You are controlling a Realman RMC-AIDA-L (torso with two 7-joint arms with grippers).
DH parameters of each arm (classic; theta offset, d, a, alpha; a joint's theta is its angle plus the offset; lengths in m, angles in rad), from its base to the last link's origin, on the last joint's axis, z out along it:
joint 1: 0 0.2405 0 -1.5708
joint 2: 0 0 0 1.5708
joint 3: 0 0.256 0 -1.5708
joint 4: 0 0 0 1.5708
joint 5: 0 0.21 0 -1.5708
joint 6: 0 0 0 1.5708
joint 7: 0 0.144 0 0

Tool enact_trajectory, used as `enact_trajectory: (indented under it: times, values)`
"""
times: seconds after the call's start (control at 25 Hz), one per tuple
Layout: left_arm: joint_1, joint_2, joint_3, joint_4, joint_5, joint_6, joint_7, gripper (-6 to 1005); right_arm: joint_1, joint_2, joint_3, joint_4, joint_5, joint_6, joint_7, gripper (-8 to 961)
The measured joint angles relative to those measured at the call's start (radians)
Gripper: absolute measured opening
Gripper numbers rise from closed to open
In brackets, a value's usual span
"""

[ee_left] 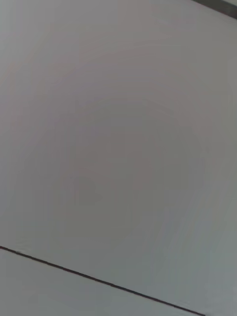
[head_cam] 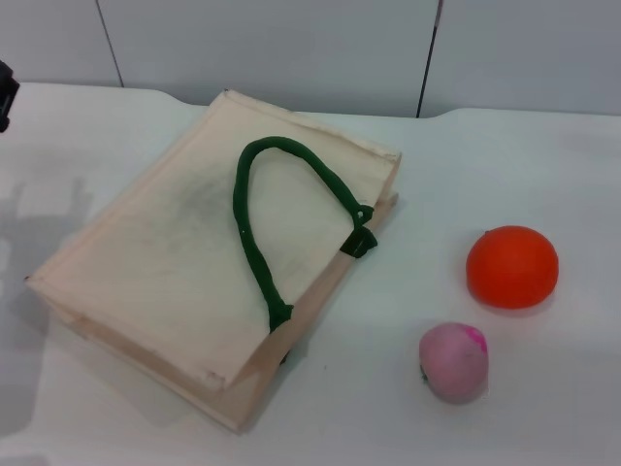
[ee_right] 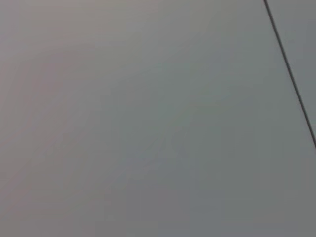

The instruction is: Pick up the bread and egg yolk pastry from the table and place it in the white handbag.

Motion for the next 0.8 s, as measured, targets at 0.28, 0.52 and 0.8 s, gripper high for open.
enact_trajectory:
  times: [0.28, 0.52, 0.8]
  values:
    - [-0.018, 0.000, 0.000, -0.007, -0.001, 0.042, -0.004, 876, 0.005, 0.000, 0.008, -0.001, 0.001, 0.022, 0.012, 892]
    - [-0.016, 0.001, -0.001, -0.007, -0.002, 0.037, -0.016, 876, 0.003, -0.001, 0.010, -0.017, 0.001, 0.025, 0.049, 892]
    - [-0.006, 0.003, 0.004, 0.001, -0.012, -0.008, -0.066, 876, 0.001, -0.002, 0.011, -0.022, 0.001, 0.029, 0.071, 892]
